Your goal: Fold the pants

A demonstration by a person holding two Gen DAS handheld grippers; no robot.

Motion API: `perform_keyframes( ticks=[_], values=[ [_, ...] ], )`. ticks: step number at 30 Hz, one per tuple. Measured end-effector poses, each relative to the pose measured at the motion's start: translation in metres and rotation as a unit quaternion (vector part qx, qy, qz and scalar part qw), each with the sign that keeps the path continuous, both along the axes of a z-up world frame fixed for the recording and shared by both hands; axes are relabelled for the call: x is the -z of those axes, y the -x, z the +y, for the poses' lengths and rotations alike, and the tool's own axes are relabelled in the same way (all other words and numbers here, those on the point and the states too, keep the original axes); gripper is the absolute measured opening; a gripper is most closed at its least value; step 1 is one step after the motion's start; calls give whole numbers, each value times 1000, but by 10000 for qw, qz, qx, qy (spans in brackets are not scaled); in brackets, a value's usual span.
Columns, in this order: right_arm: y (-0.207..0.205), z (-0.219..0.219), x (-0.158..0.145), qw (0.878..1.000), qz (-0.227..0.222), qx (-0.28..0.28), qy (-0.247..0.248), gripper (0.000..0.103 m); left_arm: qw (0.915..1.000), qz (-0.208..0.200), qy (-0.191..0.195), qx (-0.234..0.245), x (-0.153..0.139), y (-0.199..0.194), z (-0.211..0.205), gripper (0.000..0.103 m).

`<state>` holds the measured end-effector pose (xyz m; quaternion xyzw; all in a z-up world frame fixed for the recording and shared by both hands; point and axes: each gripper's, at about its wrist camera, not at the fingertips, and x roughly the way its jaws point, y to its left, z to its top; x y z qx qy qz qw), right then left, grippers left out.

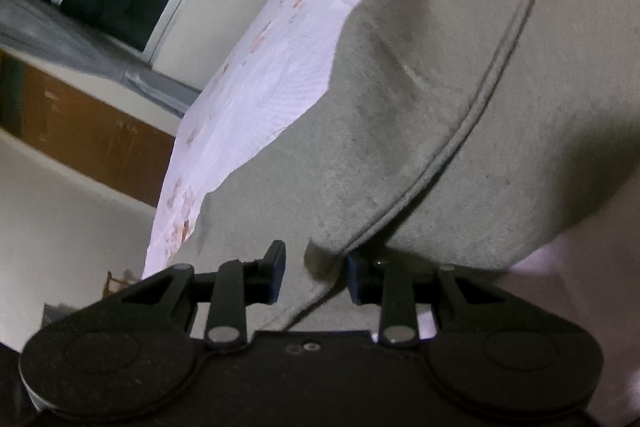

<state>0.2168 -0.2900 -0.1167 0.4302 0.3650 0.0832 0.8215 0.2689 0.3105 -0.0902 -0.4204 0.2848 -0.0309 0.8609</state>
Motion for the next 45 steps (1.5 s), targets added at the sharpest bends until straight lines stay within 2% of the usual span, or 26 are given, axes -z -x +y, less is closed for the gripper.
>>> perform_keyframes(
  ticks=[3,6,8,10,12,15,16,17,19,20,23,24,27,31,32,33,38,45],
  values=[
    [-2,1,1,10000,11,-52,-25,12,9999,-100,18,-132,-5,3,0,0],
    [0,-3,1,9997,-47,-31,-242,12,9993,-121,62,-359,-7,17,10,0],
    [0,-5,1,9998,13,-4,-186,12,9976,-50,206,-666,-2,29,22,0],
    [1,-6,-1,9998,-26,32,-179,20,9945,14,340,-989,5,41,34,0],
    [3,-6,-1,9998,-32,74,-169,21,9910,148,483,-1238,12,48,43,1],
    [3,-4,0,9999,-29,87,-130,21,9891,186,662,-1303,18,51,48,1],
    [4,-4,1,9999,-21,87,-133,21,9890,184,677,-1303,18,51,48,4],
    [5,-5,1,9998,-14,101,-149,22,9883,166,756,-1317,20,50,48,11],
    [6,-7,2,9998,3,130,-170,22,9864,188,819,-1413,24,49,48,77],
    [6,-6,2,9998,3,135,-175,22,9857,159,791,-1482,23,50,46,83],
    [7,-10,2,9998,5,137,-162,23,9864,130,803,-1428,24,46,44,82],
    [7,-10,2,9998,-4,143,-154,23,9869,126,786,-1407,24,45,42,78],
    [9,-13,3,9998,3,128,-136,23,9885,95,801,-1282,23,41,40,50],
    [8,-11,4,9998,10,145,-121,23,9902,167,780,-1144,24,29,37,45],
    [7,-11,4,9998,14,158,-126,23,9905,172,755,-1134,23,27,37,37],
    [7,-10,5,9998,23,168,-135,23,9911,169,711,-1111,21,27,37,23],
    [8,-12,9,9991,67,263,-326,23,9927,-217,771,-903,8,26,38,21],
    [7,-15,21,9952,209,379,-880,23,9919,-333,954,-773,0,18,43,21]
  ],
)
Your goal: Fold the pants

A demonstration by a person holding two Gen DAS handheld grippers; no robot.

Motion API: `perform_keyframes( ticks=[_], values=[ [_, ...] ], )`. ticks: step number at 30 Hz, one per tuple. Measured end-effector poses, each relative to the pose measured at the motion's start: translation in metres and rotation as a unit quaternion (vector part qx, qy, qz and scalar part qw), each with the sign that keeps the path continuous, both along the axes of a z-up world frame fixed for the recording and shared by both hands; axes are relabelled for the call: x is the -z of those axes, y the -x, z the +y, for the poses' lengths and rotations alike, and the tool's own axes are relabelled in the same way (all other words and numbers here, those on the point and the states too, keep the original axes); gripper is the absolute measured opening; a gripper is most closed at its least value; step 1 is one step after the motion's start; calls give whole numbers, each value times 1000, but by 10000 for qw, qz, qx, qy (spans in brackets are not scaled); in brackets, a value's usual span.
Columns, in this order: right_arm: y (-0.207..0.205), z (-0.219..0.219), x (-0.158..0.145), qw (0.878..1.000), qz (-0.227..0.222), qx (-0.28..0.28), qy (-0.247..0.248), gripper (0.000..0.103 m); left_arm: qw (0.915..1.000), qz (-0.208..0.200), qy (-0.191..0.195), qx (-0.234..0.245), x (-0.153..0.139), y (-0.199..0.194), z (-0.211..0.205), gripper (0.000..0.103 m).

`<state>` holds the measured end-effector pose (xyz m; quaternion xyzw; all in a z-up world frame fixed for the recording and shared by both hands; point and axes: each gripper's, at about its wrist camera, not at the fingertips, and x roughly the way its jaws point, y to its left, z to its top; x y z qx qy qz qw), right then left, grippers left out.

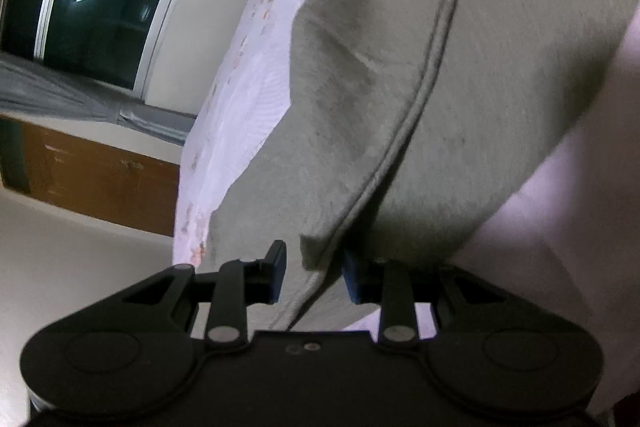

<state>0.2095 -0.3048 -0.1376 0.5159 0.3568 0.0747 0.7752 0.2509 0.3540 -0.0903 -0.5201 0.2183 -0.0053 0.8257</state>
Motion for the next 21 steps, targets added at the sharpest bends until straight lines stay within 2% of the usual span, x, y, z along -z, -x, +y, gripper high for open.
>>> perform_keyframes(
  ticks=[1,2,4,6,8,9,10,11,12,13,14,16,17,21],
  values=[
    [-2,0,1,10000,3,-45,-51,9,9999,71,-64,54,-1,-5,1,21],
    [-7,3,2,9999,6,-158,-56,0,9998,110,-103,119,-3,-11,3,21],
    [-21,8,-12,9989,-147,-361,244,0,9992,-115,-249,277,-23,-25,7,20],
    [-31,11,-47,9959,-730,-318,423,0,9957,-704,-428,418,-56,-35,6,20],
    [-27,12,-84,9871,-1487,-163,573,0,9896,-1233,-572,479,-81,-35,4,20],
    [-21,13,-97,9811,-1801,-122,703,0,9886,-1270,-647,476,-81,-32,4,20],
    [-12,14,-102,9747,-2051,-82,880,0,9901,-1080,-769,471,-70,-28,5,20],
    [-4,15,-96,9725,-2112,-89,976,0,9932,-704,-813,456,-49,-26,8,20],
    [-3,17,-79,9777,-1857,-214,959,0,9962,-132,-745,419,-20,-26,13,20],
    [-9,21,-51,9880,-1074,-521,976,0,9959,382,-706,428,5,-24,17,20],
    [-8,22,-30,9917,-651,-589,942,0,9951,584,-676,425,22,-19,20,20],
    [3,18,-7,9954,-467,-373,751,0,9974,450,-443,356,33,-7,25,20],
    [5,17,-1,9962,-435,-346,666,0,9974,414,-465,368,31,-5,25,20],
    [4,21,-9,9944,-585,-349,809,0,9965,389,-497,546,21,-11,31,20]
  ],
)
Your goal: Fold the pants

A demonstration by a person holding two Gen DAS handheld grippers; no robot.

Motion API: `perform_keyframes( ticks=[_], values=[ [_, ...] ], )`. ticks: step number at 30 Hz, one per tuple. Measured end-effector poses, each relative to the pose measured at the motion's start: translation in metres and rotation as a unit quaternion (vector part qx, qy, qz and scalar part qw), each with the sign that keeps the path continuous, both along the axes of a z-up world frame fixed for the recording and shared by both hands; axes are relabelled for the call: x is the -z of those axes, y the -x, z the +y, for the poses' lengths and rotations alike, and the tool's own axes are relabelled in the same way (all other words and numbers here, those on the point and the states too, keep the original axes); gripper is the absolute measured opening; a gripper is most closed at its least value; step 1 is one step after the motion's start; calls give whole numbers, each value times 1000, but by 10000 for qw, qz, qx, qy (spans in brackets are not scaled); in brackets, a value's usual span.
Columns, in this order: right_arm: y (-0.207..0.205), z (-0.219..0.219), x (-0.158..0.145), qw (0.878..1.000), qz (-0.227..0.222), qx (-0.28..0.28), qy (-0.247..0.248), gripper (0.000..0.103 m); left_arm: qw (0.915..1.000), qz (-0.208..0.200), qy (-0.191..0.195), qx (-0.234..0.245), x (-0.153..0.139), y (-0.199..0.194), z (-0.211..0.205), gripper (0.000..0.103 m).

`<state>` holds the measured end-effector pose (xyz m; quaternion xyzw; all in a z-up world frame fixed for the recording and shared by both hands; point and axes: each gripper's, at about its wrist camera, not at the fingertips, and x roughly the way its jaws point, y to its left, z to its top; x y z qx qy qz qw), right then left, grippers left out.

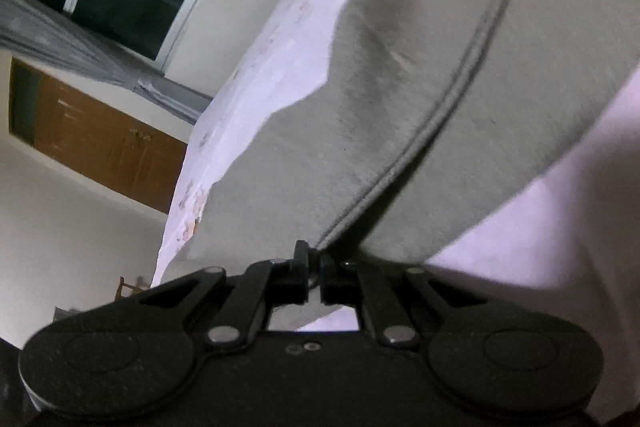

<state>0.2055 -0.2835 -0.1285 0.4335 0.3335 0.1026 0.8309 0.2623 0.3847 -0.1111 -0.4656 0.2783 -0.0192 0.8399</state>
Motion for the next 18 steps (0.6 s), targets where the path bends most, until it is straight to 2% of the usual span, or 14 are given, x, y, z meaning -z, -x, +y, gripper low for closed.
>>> perform_keyframes(
  ticks=[8,10,11,12,13,18],
  values=[
    [9,-10,-21,9986,-511,-48,-127,0,9984,-291,460,125,-9,12,10,20],
    [9,-11,-13,9990,-422,-111,-50,0,9988,-77,461,123,2,13,12,20],
    [4,-9,-3,9997,-191,-132,86,0,9989,161,418,129,11,12,11,20],
    [-4,-6,8,9997,157,-130,168,0,9987,240,433,123,16,11,11,20],
    [-6,-7,15,9996,238,-102,77,0,9988,188,441,116,17,13,11,20],
    [-9,-3,-2,9998,-49,-144,146,0,9995,-94,277,152,3,13,8,20]
  ],
)
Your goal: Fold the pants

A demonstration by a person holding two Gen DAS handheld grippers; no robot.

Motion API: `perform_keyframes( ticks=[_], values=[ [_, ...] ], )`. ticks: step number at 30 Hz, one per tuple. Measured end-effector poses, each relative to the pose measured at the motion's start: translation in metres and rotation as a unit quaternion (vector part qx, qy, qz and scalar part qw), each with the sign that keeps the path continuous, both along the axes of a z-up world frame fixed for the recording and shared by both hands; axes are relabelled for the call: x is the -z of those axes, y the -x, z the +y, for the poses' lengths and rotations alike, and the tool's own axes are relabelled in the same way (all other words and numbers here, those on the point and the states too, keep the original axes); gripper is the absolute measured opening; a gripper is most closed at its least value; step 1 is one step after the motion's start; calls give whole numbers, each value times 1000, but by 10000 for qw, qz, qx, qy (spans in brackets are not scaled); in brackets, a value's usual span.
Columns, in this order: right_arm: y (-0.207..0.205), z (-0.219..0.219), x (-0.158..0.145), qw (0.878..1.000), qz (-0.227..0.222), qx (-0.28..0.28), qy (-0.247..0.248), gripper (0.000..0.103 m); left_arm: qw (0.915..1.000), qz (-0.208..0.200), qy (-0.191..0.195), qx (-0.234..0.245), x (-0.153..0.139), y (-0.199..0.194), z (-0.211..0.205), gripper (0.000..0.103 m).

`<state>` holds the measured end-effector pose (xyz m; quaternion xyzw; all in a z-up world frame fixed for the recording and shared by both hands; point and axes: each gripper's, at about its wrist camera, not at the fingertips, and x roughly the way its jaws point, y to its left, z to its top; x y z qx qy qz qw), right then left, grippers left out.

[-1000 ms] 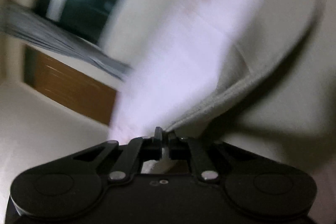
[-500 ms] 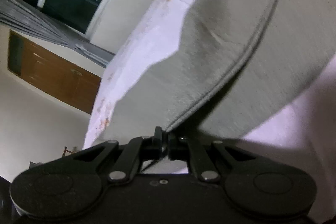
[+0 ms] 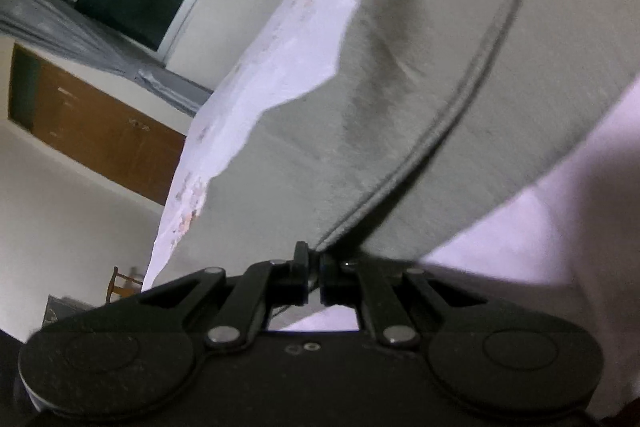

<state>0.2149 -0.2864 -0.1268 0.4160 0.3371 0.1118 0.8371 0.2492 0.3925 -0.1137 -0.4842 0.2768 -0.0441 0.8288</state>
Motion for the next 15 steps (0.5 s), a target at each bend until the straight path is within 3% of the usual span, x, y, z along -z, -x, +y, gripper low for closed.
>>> perform_keyframes(
  ticks=[6,8,10,12,15],
  values=[
    [12,-6,-9,9992,-323,75,-236,0,9990,-446,-73,51,-24,-10,0,20],
    [11,-6,0,9997,-212,25,-91,0,9995,-93,-275,135,-19,-15,1,20],
    [8,-7,18,9997,223,-53,12,0,9983,457,-312,183,4,-19,3,20],
    [11,-12,24,9994,198,69,-264,0,9990,383,-191,160,11,-12,6,20],
    [15,-13,20,9999,135,-9,-72,0,9992,353,-134,126,11,-10,5,20]
  ],
)
